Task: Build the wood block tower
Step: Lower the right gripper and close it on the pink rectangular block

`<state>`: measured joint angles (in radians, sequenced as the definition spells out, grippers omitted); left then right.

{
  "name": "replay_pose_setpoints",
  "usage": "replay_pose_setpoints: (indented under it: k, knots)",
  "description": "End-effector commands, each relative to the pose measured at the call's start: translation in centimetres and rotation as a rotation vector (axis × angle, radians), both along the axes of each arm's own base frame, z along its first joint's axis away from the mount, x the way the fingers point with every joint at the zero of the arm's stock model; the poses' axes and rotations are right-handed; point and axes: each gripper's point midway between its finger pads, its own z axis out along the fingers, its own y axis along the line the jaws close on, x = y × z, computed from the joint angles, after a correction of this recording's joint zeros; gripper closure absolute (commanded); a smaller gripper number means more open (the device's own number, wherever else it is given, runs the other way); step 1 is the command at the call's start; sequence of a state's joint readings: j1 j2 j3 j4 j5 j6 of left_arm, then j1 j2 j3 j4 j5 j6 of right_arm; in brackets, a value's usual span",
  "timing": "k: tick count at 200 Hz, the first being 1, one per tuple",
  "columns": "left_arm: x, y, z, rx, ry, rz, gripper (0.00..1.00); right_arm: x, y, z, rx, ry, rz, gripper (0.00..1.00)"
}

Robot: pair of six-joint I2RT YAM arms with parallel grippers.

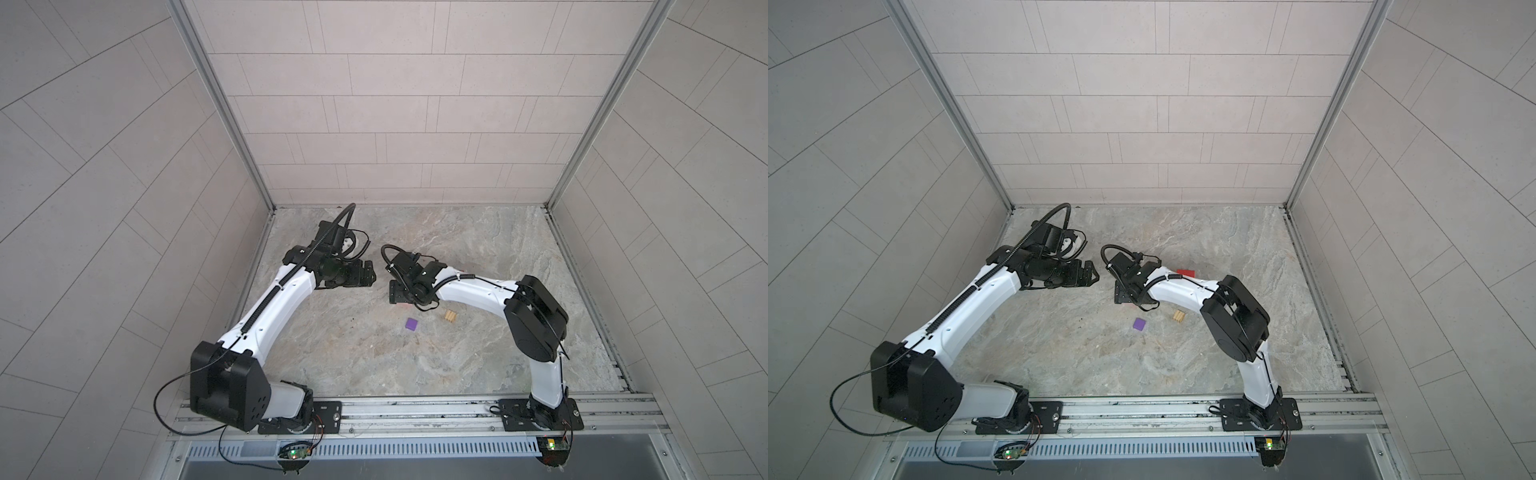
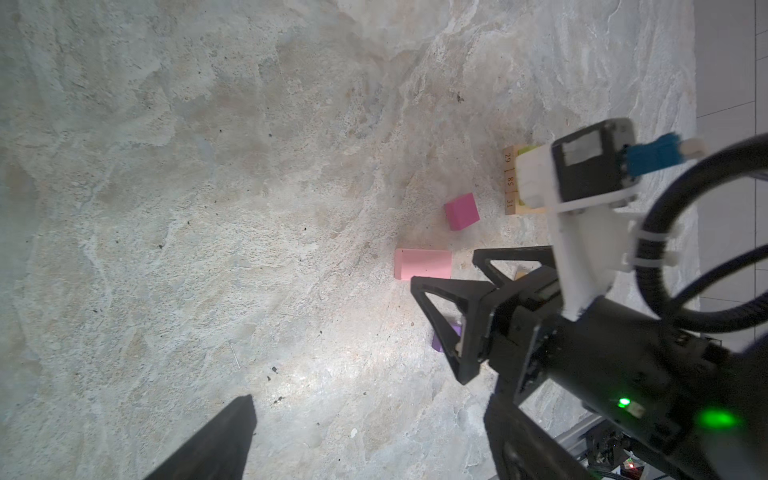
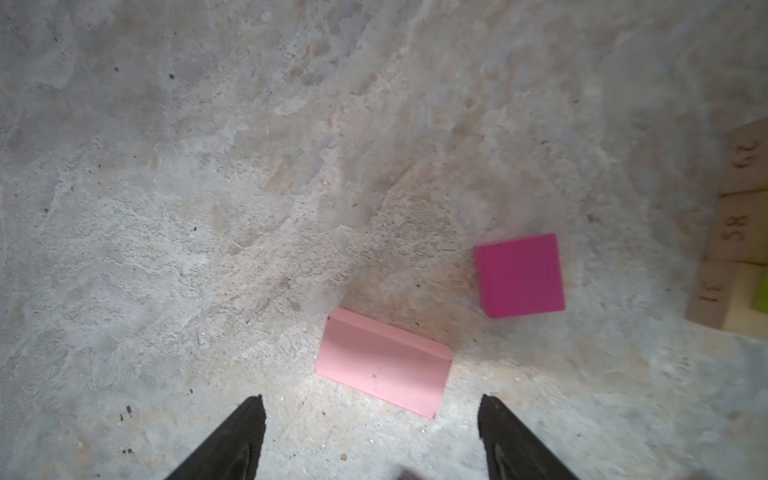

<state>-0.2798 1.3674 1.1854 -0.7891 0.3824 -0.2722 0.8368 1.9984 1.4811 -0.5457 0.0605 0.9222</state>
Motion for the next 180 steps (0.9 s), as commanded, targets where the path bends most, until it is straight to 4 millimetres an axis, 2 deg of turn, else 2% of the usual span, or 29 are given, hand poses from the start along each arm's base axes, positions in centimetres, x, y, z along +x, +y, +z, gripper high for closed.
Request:
replay_pose_setpoints:
  k: [1, 71, 142, 180]
  knots:
    - [-0.2, 0.4, 0.7, -0.017, -0.036, 0.003, 0.07, 0.3, -0.2, -0.7, -0.020, -0.014, -0.102, 0.20]
    - [0.4, 1.7, 0.3, -0.018, -0.028, 0.063, 0.07, 0.9, -1.3, -2.2, -0.052, -0.046, -0.209, 0.19]
    - [0.4, 1.5, 0.4, -0.047, -0.019, 0.054, 0.07, 0.7, -1.0, -3.1, -0.073, -0.039, -0.228, 0.21]
    - [0.4, 1.3, 0.3, -0.054, -0.012, 0.046, 0.08, 0.6, -1.2, -3.2, -0.125, -0.041, -0.218, 0.30]
